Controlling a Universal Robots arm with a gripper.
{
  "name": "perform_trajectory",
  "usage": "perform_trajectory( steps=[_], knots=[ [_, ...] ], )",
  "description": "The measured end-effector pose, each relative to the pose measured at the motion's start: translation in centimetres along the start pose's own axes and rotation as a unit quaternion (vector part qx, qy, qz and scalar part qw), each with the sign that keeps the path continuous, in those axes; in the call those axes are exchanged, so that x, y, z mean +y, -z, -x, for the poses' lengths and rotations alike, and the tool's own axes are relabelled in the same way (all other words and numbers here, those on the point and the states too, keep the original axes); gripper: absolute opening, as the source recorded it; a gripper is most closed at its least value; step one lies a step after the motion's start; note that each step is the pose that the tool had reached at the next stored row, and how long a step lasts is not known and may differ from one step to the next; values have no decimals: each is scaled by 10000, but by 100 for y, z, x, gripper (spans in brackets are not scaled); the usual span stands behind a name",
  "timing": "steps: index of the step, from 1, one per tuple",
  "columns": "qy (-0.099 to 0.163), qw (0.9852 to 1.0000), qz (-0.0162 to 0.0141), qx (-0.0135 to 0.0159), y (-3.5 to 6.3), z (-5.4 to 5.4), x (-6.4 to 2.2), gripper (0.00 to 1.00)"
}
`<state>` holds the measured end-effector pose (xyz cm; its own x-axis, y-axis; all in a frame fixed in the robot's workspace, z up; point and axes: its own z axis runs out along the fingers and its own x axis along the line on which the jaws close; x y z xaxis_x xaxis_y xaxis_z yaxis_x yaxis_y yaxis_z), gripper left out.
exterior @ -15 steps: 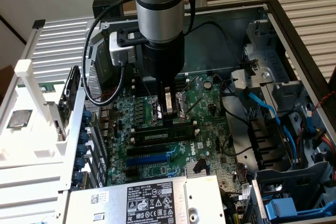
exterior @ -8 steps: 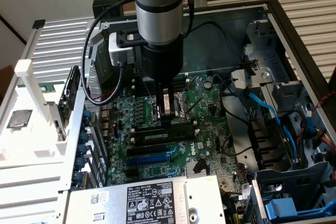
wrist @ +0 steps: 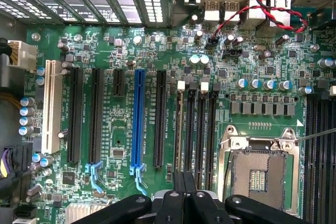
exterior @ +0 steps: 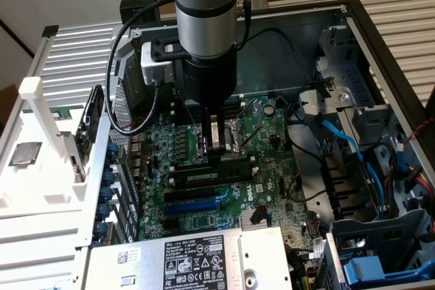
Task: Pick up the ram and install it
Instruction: 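Press down the ram until it locks into place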
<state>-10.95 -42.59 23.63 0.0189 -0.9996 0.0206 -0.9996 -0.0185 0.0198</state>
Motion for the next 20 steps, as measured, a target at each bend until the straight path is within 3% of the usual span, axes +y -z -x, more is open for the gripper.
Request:
perform_trajectory(
  steps=[20],
  knots=[
    [-9, 10000, 0, 0, -53, 1, -15, 10]
  ],
)
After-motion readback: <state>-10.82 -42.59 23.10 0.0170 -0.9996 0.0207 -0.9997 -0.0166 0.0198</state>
